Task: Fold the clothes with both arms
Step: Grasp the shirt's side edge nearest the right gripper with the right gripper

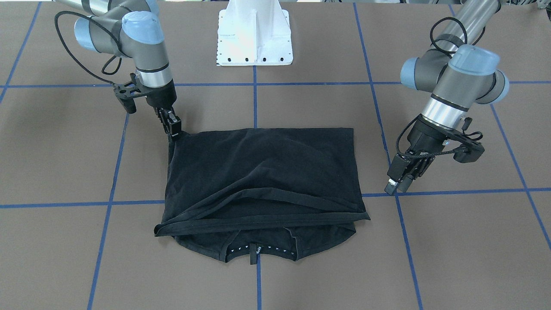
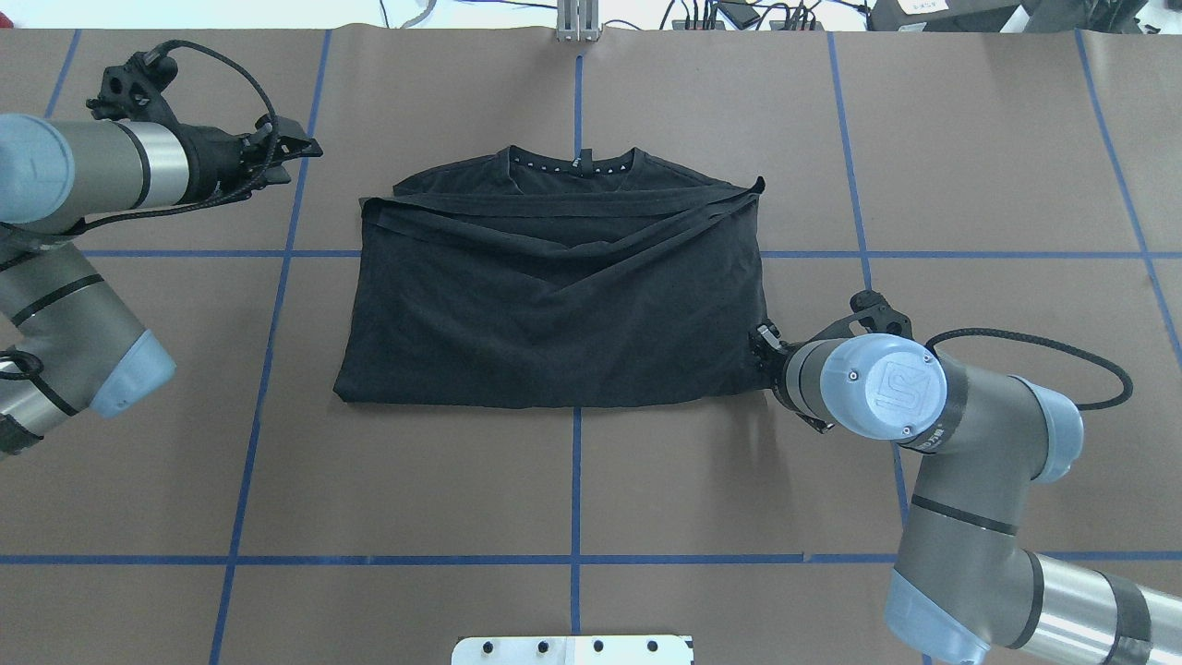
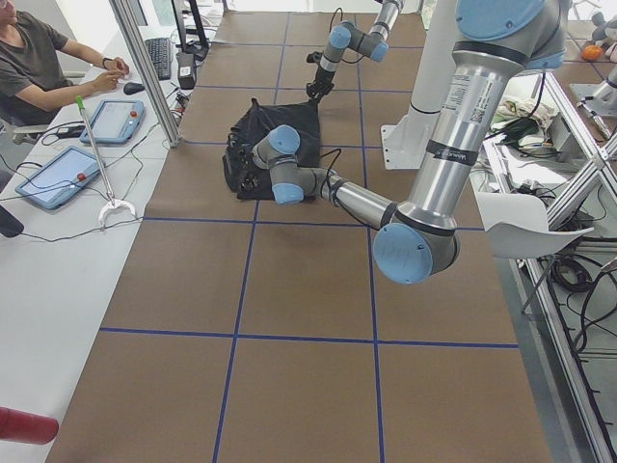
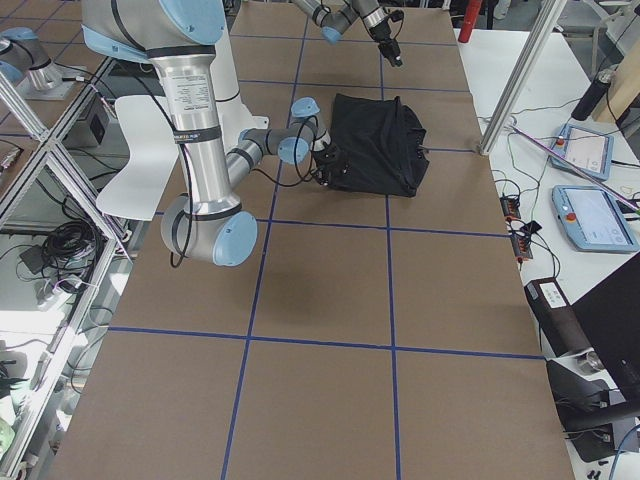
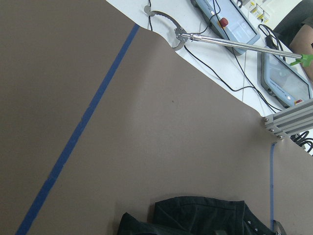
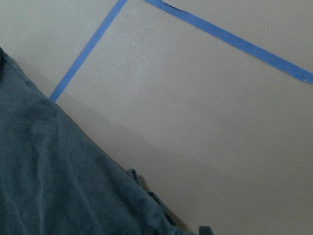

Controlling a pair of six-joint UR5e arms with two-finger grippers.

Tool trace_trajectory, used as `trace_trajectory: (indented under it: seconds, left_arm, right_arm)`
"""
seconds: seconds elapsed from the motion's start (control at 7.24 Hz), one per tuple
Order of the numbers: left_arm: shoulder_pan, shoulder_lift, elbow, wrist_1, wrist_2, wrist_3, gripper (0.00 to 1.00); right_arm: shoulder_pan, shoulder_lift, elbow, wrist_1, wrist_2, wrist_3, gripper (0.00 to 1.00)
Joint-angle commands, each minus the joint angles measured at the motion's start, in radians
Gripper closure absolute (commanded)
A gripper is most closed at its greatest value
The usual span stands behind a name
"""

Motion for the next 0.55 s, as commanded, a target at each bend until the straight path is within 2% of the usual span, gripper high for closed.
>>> trace_trajectory:
  seconds: [0.0, 0.14, 0.41]
  left_arm:
    - [0.000, -0.001, -0.002, 0.000, -0.003, -0.002, 0.36]
    - [0.000, -0.001, -0.007, 0.000, -0.008, -0.002, 0.36]
    - [0.002, -0.001, -0.054, 0.012, -0.043, -0.005, 0.36]
  right_arm:
    - [0.003, -0.038, 0.069, -0.001, 0.058, -0.005, 1.00]
    - [0.003, -0.108, 0.142, 0.000, 0.072, -0.003, 1.00]
    - [-0.122, -0.179, 0.288, -0.035, 0.171, 0.017, 1.00]
